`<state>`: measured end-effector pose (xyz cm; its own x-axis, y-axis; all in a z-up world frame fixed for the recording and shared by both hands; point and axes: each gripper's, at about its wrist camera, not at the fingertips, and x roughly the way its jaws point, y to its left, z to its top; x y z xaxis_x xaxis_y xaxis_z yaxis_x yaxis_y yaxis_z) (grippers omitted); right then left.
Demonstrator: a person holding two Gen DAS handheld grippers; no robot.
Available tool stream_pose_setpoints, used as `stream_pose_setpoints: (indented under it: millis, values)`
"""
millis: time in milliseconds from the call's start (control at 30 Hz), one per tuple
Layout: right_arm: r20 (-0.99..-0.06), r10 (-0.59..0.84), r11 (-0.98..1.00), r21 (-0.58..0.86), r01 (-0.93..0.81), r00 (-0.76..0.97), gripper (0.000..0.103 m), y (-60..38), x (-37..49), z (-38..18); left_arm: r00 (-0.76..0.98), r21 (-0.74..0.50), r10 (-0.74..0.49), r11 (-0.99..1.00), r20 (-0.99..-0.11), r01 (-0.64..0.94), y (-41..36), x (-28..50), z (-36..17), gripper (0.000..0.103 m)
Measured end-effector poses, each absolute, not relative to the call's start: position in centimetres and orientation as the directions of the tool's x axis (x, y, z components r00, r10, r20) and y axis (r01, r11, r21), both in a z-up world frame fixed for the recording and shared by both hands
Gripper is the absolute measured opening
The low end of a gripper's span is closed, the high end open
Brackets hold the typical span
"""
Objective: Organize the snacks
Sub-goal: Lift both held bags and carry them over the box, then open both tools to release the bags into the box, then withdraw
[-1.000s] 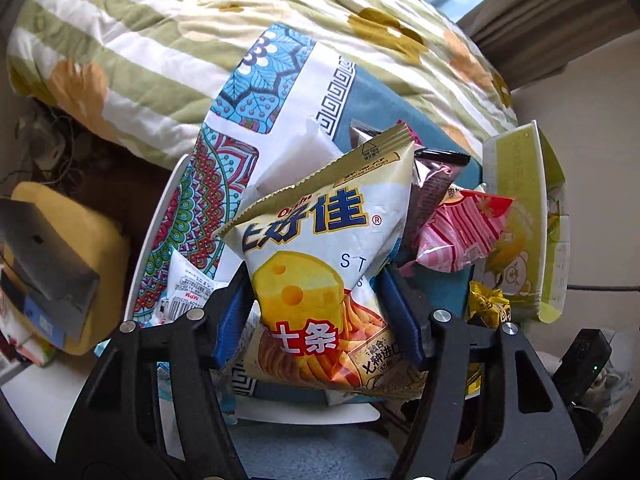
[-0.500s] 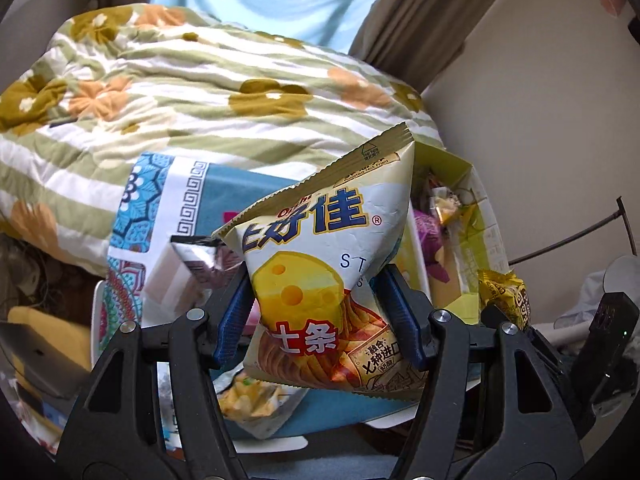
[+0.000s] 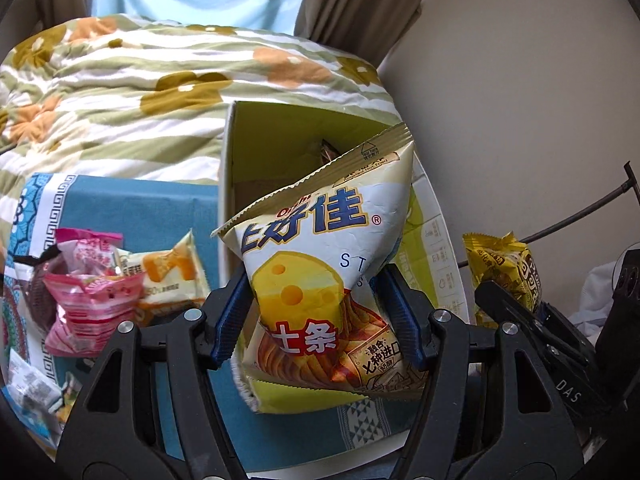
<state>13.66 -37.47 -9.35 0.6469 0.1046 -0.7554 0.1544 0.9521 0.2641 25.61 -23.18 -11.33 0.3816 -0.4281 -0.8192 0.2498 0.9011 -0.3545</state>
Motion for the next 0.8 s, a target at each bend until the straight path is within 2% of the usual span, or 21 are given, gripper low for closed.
stream_pose_setpoints:
  millis: [67,133,167,200,333,700,800]
  values:
    - [-0.766,0.12,0.952,0.27,0.147,0.631,0.057,-38.9,13.9,-9.9,0.361,-0.354,-0.42,0.905,-0.833,0.235,-24.7,25.8,-12.8,0.063]
    - [-0.776,0.136,0.952,0.273,0.135,0.616,0.057,-40.0,14.1,-10.5,0.352,-0.33,-0.391,0.918,-0.851,0.221,-25.9,25.8,-14.0,0.074]
    - [-0.78,0.142,0.953,0.274,0.129,0.609,0.057,-40.5,14.3,-10.8,0.353,-0.301,-0.361,0.929,-0.863,0.214,-26.3,25.7,-14.4,0.09]
    - [-0.784,0.146,0.953,0.274,0.126,0.603,0.057,-41.0,14.4,-11.1,0.36,-0.275,-0.335,0.939,-0.871,0.209,-26.6,25.5,-14.8,0.099]
    - [-0.794,0.179,0.947,0.3,0.118,0.581,0.057,-42.2,14.9,-12.4,0.358,-0.227,-0.285,0.954,-0.889,0.196,-26.5,24.7,-15.6,0.1]
    - [-0.782,0.255,0.941,0.336,0.042,0.569,0.057,-42.0,16.4,-12.5,0.44,-0.239,-0.293,0.955,-0.849,0.176,-22.5,22.0,-13.3,0.1]
    - [-0.799,0.238,0.951,0.308,0.036,0.552,0.057,-41.7,18.1,-12.7,0.46,-0.229,-0.289,0.956,-0.839,0.182,-22.0,21.8,-12.7,0.1]
